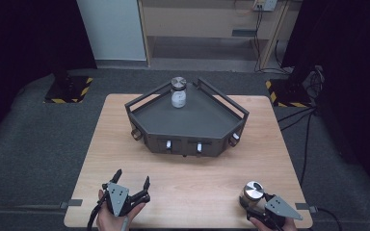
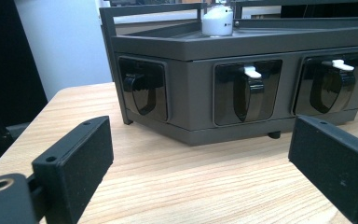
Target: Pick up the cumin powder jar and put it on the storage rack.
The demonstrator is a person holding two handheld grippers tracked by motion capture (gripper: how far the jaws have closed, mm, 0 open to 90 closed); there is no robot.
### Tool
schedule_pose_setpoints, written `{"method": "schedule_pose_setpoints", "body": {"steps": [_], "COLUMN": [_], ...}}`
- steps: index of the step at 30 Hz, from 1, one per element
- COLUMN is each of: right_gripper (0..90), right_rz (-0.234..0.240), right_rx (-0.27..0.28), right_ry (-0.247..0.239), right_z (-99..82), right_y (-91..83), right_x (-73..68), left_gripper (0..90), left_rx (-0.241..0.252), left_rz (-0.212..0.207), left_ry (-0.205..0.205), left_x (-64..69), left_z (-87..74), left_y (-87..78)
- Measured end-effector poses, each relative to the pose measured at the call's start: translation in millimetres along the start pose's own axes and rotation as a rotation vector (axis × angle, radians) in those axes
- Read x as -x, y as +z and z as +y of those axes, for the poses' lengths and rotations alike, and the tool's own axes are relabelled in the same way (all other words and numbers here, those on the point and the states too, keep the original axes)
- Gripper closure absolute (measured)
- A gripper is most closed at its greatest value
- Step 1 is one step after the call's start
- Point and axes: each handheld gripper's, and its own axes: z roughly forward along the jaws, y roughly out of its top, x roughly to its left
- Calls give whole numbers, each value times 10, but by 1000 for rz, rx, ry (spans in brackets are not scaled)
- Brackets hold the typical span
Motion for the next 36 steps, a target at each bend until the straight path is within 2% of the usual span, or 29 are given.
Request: {"method": "schedule_pose_setpoints", "body": {"steps": [28, 36], "right_gripper": [316, 316], "right_rz": [12, 19], "right_rx": [-29, 49], "right_ry": [10, 1], "right_z": [84, 257], "right_y": [-13, -65], "right_x": [25, -16], "left_gripper": [55, 55], "left_rx": [-1, -1], "left_rz": [-4, -3], "left_ry": [-6, -7], "left_x": [2, -1], "left_z": [4, 5], "left_y": [-10, -12]}}
